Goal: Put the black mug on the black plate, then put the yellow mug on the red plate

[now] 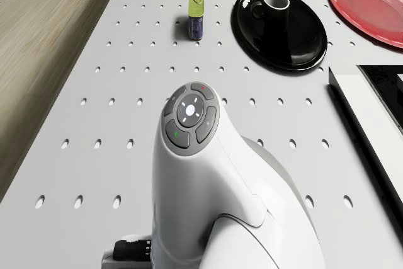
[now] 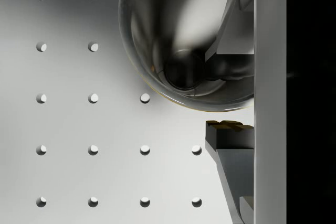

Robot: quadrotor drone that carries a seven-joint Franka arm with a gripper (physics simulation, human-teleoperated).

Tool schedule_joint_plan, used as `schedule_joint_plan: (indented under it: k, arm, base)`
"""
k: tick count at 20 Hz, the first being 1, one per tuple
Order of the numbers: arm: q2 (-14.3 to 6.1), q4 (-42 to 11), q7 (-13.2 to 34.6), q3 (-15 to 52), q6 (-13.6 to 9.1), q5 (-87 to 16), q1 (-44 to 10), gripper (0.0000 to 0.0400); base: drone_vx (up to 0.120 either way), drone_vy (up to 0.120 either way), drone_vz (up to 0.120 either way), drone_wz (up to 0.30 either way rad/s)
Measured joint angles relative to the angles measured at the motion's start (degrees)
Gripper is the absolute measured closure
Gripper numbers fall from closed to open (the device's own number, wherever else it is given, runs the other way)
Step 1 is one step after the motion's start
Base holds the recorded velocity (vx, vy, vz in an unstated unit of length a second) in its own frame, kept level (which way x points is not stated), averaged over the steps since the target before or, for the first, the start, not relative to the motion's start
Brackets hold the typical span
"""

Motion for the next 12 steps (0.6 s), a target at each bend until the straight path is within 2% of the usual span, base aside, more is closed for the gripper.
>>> schedule_joint_plan:
  k: [6,7,10,12]
  arm:
    - [-0.1,-0.8,0.0,3.9,-1.3,3.7,0.5,0.0290]
    - [-0.2,-0.9,0.0,4.3,-1.4,4.0,0.5,0.0290]
    - [-0.3,-1.0,0.0,5.1,-1.6,4.8,0.6,0.0290]
    - [-0.4,-1.0,0.1,5.4,-1.6,5.1,0.6,0.0290]
  base:
    - [0.000,0.000,0.120,0.000]
    - [0.080,-0.040,0.120,0.000]
    - [0.120,-0.120,0.107,0.000]
    - [0.120,-0.120,0.000,0.000]
